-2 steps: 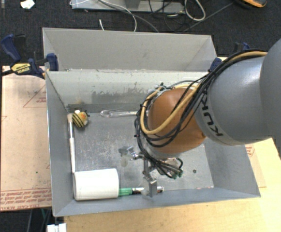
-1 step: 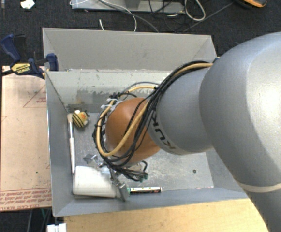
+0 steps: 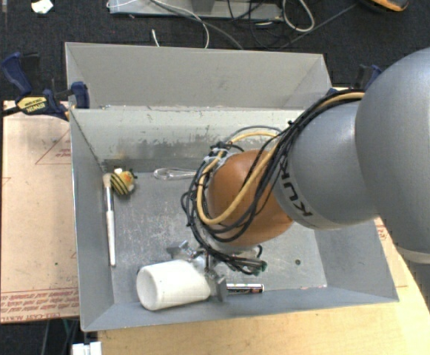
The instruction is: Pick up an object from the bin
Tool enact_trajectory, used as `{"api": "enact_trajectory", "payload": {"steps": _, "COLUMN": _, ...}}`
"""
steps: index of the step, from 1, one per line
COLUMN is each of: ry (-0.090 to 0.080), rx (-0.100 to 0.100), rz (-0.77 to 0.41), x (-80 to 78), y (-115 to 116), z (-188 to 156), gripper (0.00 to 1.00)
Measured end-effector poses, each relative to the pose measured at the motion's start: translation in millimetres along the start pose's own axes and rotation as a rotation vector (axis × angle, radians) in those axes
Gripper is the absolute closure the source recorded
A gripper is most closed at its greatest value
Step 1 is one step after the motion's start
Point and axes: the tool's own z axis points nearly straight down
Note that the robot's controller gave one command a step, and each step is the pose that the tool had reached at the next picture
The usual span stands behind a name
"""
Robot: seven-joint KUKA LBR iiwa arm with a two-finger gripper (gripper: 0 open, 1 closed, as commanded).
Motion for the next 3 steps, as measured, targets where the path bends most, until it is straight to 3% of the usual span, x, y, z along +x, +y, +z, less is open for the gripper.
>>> {"api": "enact_trajectory", "payload": {"steps": 3, "ry": -0.002, "rx": -0.001, "rz": 0.004, "x": -0.5, "y": 0.2, "z": -5.3, "gripper": 1.00}}
